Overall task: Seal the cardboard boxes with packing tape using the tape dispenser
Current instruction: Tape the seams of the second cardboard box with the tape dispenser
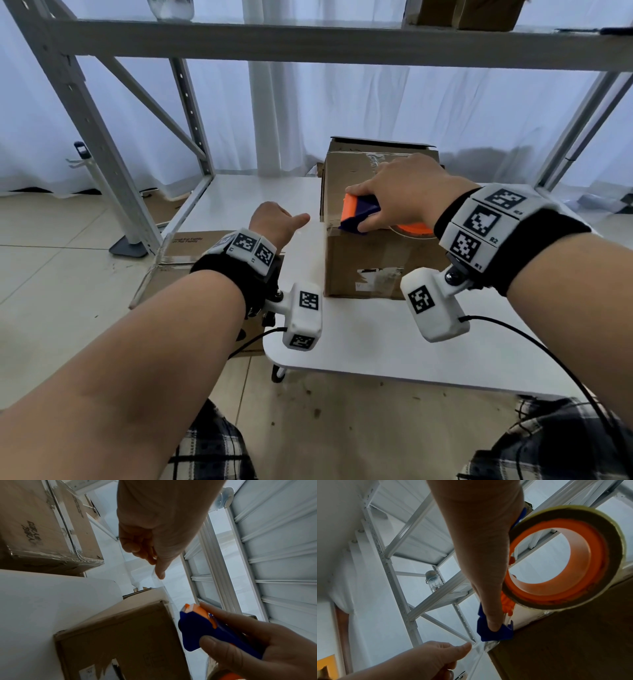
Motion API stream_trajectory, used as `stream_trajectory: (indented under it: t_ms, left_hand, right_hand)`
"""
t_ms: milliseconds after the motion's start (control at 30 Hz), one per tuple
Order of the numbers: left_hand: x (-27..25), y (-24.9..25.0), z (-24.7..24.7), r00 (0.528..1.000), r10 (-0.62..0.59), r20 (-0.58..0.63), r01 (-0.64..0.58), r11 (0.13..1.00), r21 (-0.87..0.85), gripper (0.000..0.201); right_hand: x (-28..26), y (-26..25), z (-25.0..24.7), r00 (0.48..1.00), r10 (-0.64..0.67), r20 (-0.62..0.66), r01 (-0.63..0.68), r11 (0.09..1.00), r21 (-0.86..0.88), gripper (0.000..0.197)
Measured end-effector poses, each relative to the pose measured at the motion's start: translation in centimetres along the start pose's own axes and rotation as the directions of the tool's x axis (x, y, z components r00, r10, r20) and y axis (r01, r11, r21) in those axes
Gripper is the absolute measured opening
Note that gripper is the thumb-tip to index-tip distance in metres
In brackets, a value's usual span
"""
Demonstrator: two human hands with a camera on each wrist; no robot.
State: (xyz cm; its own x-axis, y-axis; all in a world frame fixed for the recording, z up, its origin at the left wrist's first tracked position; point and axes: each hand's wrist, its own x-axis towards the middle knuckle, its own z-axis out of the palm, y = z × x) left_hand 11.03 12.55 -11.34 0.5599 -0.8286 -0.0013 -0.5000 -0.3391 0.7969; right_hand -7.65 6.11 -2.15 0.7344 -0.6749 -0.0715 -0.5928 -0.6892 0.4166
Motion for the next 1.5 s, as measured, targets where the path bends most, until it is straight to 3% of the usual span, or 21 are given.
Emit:
stream_trajectory:
  t_ms: [433, 600, 833, 1000, 1233, 1500]
  left_hand:
    - [0.4, -1.1, 0.4, 0.998, -0.055, 0.011, 0.053, 0.994, 0.097, 0.037]
    - [0.4, -1.7, 1.9, 0.985, -0.154, 0.077, 0.145, 0.984, 0.105, 0.050]
    - [-0.8, -2.2, 4.2, 0.947, -0.288, 0.140, 0.314, 0.922, -0.228, 0.041]
    - [-0.6, -2.2, 3.7, 0.941, -0.307, 0.143, 0.336, 0.902, -0.272, 0.042]
    - [-1.7, -1.5, 5.4, 0.892, -0.353, 0.282, 0.432, 0.848, -0.305, 0.036]
    - [-1.8, -1.3, 6.0, 0.882, -0.372, 0.290, 0.458, 0.821, -0.341, 0.040]
  right_hand:
    - [0.8, -0.8, 0.1, 0.998, -0.017, 0.059, 0.016, 1.000, 0.017, 0.070]
    - [0.6, -0.7, 0.5, 0.998, -0.012, 0.060, 0.009, 0.999, 0.041, 0.070]
    - [0.4, -0.8, 0.6, 0.999, -0.014, 0.051, 0.011, 0.999, 0.052, 0.070]
    - [0.4, -0.9, 0.6, 0.999, -0.009, 0.048, 0.007, 0.999, 0.044, 0.071]
    - [0.4, -1.1, 0.7, 0.999, -0.007, 0.044, 0.005, 0.999, 0.040, 0.071]
    - [0.4, -1.0, 1.1, 1.000, 0.001, 0.024, -0.001, 1.000, 0.029, 0.071]
